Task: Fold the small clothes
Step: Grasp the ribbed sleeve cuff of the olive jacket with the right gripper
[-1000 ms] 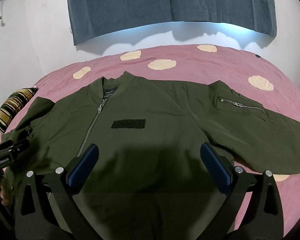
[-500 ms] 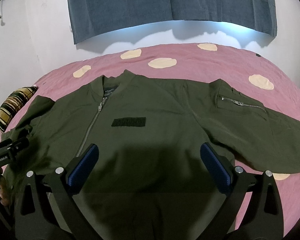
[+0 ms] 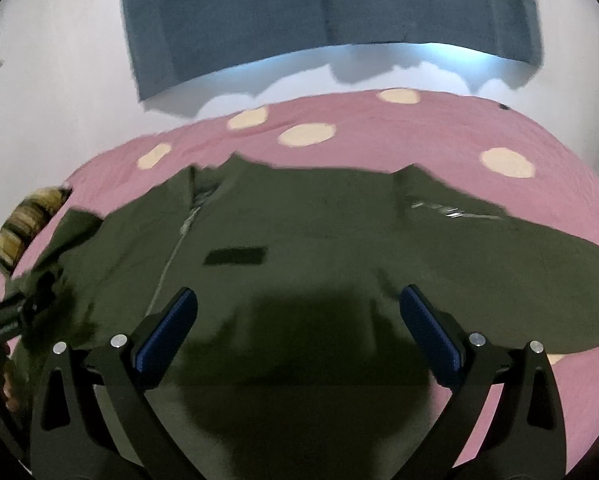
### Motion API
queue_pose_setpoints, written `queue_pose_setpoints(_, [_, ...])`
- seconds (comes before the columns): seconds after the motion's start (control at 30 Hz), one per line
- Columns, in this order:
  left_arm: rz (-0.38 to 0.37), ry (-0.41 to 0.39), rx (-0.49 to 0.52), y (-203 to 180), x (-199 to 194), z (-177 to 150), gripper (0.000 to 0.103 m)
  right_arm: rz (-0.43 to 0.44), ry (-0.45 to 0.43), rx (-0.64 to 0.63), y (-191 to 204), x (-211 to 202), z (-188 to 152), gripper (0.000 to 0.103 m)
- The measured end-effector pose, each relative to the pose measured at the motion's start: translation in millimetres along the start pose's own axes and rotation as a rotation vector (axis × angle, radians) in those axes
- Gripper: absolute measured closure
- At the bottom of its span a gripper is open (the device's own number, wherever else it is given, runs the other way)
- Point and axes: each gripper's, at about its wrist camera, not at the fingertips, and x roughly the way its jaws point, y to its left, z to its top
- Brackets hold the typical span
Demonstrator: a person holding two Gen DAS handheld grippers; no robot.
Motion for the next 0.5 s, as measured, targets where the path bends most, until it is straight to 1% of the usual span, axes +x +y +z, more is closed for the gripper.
queue_pose_setpoints(0.1, [-0.002,0.002,-0.010,5,1,1,0.004,-0.029,-0.035,0.088,-46,-17,10,0.002])
queue_pose_setpoints(0.2, [0.002,0.001,-0.018,13,3,2,0.004,-0.101,-0.090,0.231,-120,-44,16,0.002])
queue_pose_setpoints(0.23, [0.007,-0.001,-0.026,17,4,3,0.004,-0.136,-0.109,0.294,-151,-58,14,0.002])
queue_pose_setpoints(0.3, [0.016,0.001,-0.041,24,6,5,0.004,-0.180,-0.145,0.387,-199,-80,7,0.002])
queue_pose_setpoints(0.33, [0.023,0.004,-0.054,29,7,6,0.004,-0.229,-0.163,0.452,-231,-93,0,0.002])
queue_pose_setpoints(0.37, [0.027,0.007,-0.064,33,9,6,0.004,-0.268,-0.172,0.499,-254,-102,-7,0.002])
queue_pose_setpoints(0.43, [0.033,0.011,-0.074,37,10,7,0.004,-0.333,-0.173,0.604,-300,-117,-23,0.002])
queue_pose_setpoints(0.5, [0.042,0.013,-0.077,39,12,8,0.004,-0.364,-0.161,0.703,-334,-124,-41,0.002])
